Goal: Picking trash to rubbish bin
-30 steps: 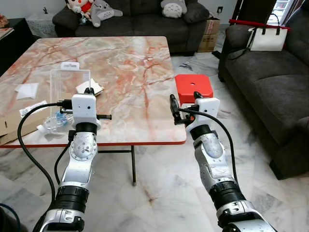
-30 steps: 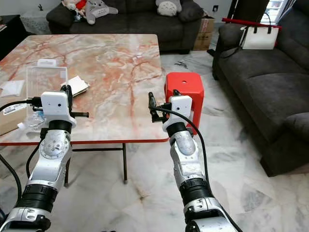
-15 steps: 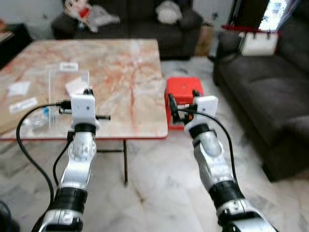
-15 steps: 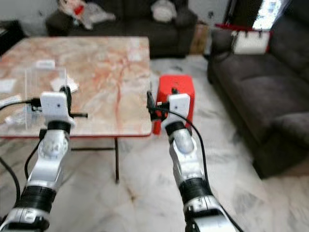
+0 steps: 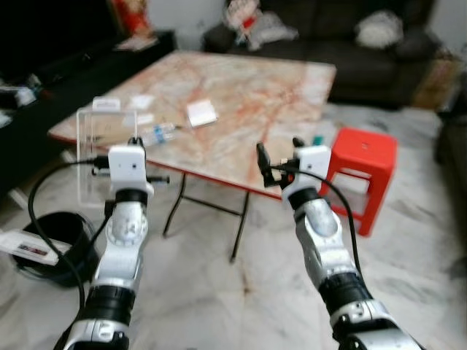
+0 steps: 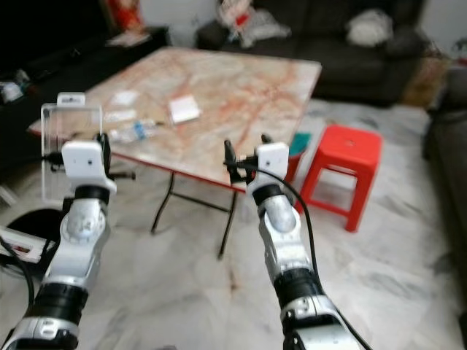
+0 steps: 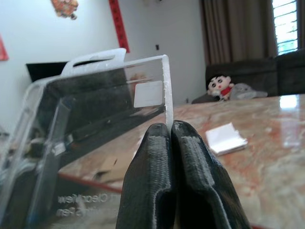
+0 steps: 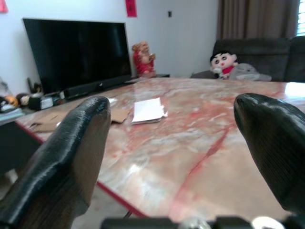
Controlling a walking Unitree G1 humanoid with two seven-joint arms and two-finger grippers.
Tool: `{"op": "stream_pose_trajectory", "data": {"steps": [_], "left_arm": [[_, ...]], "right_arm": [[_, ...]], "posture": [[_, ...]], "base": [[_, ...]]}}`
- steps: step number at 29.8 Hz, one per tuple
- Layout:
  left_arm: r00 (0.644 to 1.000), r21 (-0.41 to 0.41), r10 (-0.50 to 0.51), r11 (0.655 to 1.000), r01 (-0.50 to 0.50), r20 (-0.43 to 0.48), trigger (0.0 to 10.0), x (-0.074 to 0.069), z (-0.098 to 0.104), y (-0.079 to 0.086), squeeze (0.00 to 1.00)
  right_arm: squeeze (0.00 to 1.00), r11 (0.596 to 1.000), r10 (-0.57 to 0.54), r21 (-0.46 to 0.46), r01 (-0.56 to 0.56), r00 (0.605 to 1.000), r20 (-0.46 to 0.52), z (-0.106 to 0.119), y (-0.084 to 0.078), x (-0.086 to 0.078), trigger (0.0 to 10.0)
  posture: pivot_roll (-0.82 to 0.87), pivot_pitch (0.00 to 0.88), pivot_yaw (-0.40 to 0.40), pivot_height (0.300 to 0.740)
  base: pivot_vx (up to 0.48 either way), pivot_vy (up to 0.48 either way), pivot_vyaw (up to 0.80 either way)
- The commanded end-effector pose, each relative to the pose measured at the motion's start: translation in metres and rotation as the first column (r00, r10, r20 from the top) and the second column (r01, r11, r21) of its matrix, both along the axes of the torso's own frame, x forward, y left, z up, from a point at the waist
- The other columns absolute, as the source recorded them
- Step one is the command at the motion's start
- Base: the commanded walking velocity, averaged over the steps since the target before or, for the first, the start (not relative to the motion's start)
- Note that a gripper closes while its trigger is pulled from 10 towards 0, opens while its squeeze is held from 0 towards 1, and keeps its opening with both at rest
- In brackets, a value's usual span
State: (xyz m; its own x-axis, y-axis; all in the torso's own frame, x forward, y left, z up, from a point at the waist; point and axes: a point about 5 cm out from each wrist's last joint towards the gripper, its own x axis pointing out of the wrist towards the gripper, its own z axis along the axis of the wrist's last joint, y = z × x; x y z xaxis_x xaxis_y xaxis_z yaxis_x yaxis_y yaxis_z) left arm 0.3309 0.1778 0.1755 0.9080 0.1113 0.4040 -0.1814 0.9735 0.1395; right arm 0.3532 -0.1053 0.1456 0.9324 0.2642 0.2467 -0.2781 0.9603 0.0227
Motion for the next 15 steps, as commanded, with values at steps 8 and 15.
{"op": "stream_pose_trajectory", "data": {"steps": [8, 15], "left_arm": [[1.000, 0.000, 0.007, 1.000, -0.007, 0.004, 10.0, 0.0001, 0.0022, 0.0035, 0.00], [1.000, -0.007, 0.006, 1.000, -0.006, 0.003, 10.0, 0.0002, 0.0019, 0.0033, 0.00]], "right_arm": [[0.00, 1.000, 0.016, 0.000, -0.016, 1.000, -0.002, -0.0001, 0.0041, -0.0003, 10.0], [0.00, 1.000, 0.024, 0.000, -0.024, 1.000, -0.004, -0.0004, 0.0053, -0.0004, 10.0]], "posture": [[-0.03, 0.030, 0.005, 0.740], [-0.04, 0.030, 0.005, 0.740]], "base": [[0.000, 0.000, 0.80], [0.000, 0.000, 0.80]]}}
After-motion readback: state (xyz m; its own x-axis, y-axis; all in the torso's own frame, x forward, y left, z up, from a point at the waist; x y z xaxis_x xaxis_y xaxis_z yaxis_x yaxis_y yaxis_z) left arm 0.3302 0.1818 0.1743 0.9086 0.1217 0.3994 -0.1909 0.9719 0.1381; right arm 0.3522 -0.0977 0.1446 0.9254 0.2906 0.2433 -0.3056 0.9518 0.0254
